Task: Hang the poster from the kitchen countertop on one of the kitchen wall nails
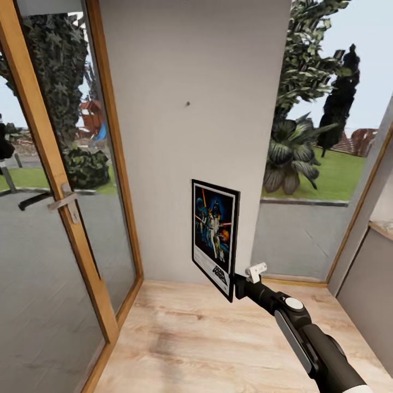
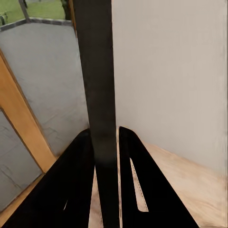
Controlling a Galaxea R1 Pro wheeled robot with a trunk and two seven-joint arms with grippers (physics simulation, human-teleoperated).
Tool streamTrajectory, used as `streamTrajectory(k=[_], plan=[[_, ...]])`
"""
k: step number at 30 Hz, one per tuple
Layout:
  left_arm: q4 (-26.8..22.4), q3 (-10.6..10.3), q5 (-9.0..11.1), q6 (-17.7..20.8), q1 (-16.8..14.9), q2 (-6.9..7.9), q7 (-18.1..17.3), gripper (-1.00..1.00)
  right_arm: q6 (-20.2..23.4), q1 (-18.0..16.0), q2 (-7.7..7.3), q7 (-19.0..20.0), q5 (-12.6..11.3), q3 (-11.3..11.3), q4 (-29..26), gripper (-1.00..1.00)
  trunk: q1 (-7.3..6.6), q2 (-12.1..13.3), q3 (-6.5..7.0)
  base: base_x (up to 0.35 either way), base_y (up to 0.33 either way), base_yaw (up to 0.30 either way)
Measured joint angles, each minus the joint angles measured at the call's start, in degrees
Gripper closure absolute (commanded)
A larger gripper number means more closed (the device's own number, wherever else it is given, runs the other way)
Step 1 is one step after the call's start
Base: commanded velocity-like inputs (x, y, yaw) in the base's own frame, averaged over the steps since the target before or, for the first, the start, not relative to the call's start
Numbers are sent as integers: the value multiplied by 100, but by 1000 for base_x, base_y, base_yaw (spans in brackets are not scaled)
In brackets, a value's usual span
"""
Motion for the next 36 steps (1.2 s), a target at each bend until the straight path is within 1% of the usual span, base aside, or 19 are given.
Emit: streamTrajectory(k=[12, 22, 25, 30, 36], plan=[[-1, 6, 0, 3, 0, 0, 2, -100, -1, 0, 0, 0, -3, 0, 1, 100, -1, 0, 51, 17, 17, -287], [-2, 2, 0, 5, 1, 0, 1, -100, -3, -1, 0, 0, 1, 1, 2, 100, -1, 0, 66, 184, 186, -121], [-1, 5, 0, 2, 1, 0, 2, -100, -1, -1, 0, 0, 1, 1, 1, 100, 0, 0, 72, 54, 54, -162], [-1, 8, 0, 0, 1, 0, 3, -100, -4, -1, 1, 0, 1, 1, 2, 100, 0, 0, 76, 34, 15, -47], [-1, 9, 0, 0, 1, 16, 6, -100, -17, -1, 1, 0, 4, 1, -5, 100, -3, 0, 76, 242, 2, -5]])
